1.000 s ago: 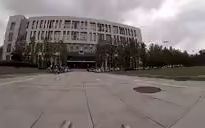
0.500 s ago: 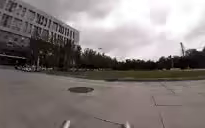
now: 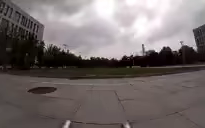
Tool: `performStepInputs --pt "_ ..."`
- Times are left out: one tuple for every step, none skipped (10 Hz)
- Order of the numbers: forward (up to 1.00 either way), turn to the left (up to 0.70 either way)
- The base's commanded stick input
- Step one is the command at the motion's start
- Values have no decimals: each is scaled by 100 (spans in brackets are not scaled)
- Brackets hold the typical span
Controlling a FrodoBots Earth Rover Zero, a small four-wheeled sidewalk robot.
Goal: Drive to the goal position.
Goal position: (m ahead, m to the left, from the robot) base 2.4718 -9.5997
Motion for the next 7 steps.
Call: performStepInputs --pt "0 -48" --pt "0 -48" --pt "0 -48" --pt "0 -48" --pt "0 -48" --pt "0 -47" --pt "0 -47"
